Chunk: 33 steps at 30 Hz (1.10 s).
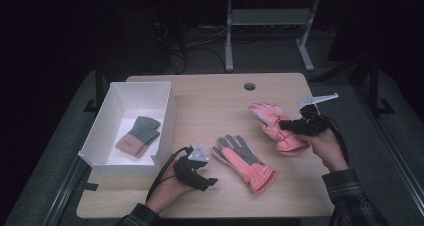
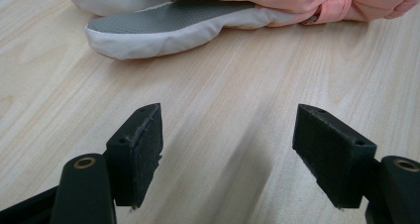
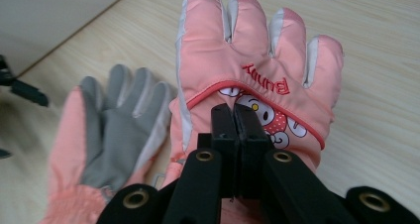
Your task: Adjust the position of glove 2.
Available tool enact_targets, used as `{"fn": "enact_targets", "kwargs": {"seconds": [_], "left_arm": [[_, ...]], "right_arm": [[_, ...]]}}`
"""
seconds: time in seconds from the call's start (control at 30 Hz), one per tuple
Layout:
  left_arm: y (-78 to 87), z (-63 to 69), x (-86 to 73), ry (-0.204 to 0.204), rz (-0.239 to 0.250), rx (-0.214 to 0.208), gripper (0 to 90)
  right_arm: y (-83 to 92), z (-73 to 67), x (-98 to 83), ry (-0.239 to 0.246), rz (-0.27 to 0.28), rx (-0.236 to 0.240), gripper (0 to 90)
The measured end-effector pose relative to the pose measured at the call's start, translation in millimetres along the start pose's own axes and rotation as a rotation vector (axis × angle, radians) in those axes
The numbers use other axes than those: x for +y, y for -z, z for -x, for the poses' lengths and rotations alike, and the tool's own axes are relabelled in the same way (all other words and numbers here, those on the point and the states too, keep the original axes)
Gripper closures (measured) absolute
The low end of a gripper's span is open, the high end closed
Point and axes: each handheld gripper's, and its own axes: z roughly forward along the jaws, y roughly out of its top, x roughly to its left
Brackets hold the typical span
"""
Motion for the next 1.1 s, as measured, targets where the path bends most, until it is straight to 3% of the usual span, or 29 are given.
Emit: {"fn": "enact_targets", "kwargs": {"seconds": [0.3, 0.5, 0.9, 1.1], "left_arm": [[1.0, -0.4, 0.0, -0.019, -0.009, 0.005, 27.3], [-0.3, 0.1, 0.3, -0.003, 0.0, 0.003, 27.3], [-0.5, 0.2, 0.2, 0.001, -0.003, 0.0, 27.2], [-1.2, 1.2, 0.5, 0.0, -0.003, 0.003, 24.8]], "right_arm": [[6.1, -37.1, -6.0, 0.049, -0.003, 0.067, 88.9], [4.7, -55.5, -10.5, 0.08, 0.001, 0.135, 88.9], [-12.2, -82.7, -9.3, 0.156, -0.009, 0.19, 88.9], [-21.3, -88.0, -10.1, 0.174, -0.025, 0.205, 88.9]]}}
